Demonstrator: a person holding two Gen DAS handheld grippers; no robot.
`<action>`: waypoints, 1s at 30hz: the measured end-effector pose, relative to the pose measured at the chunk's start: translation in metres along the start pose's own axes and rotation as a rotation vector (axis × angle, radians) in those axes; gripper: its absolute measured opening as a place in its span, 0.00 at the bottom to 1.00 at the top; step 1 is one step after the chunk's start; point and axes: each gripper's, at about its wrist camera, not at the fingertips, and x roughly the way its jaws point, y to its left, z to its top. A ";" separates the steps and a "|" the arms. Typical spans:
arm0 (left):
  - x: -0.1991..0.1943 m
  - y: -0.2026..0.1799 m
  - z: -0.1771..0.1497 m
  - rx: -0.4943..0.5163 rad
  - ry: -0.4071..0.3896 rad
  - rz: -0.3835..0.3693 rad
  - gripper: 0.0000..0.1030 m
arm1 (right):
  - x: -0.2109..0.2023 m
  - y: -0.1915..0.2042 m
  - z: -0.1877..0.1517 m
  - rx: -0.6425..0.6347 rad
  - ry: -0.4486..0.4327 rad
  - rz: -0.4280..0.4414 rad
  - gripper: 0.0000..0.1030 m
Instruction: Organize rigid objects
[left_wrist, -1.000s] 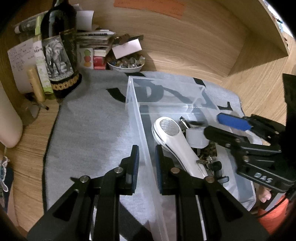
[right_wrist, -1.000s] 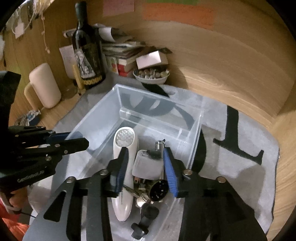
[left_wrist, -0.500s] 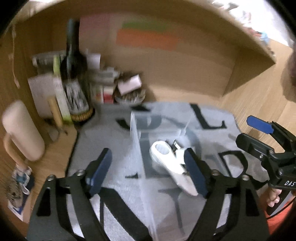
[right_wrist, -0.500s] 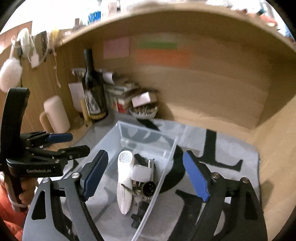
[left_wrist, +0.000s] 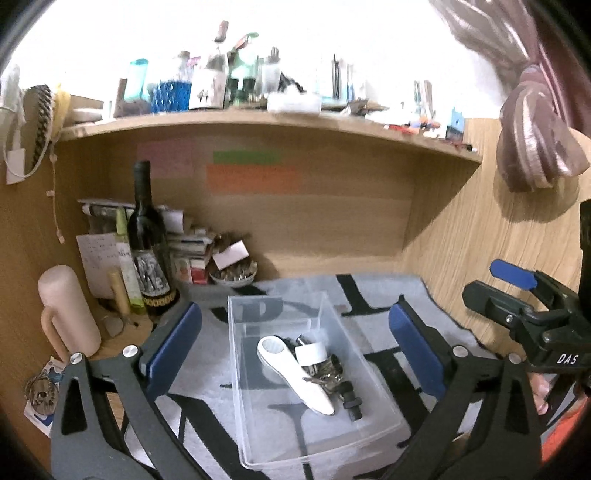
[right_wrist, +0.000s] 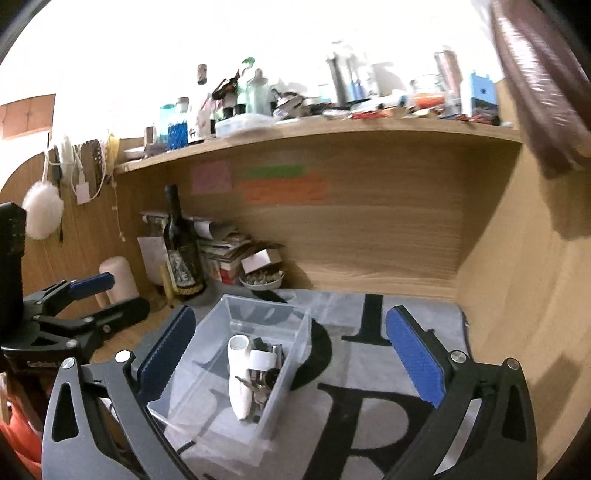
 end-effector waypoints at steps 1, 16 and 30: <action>-0.002 -0.002 -0.001 -0.001 -0.004 -0.004 1.00 | -0.003 -0.001 -0.001 0.000 -0.004 -0.009 1.00; -0.006 -0.008 -0.005 -0.002 -0.015 -0.015 1.00 | -0.021 -0.003 -0.011 -0.018 -0.029 -0.048 1.00; -0.004 -0.008 -0.006 0.002 -0.014 -0.017 1.00 | -0.017 -0.004 -0.012 -0.009 -0.013 -0.049 1.00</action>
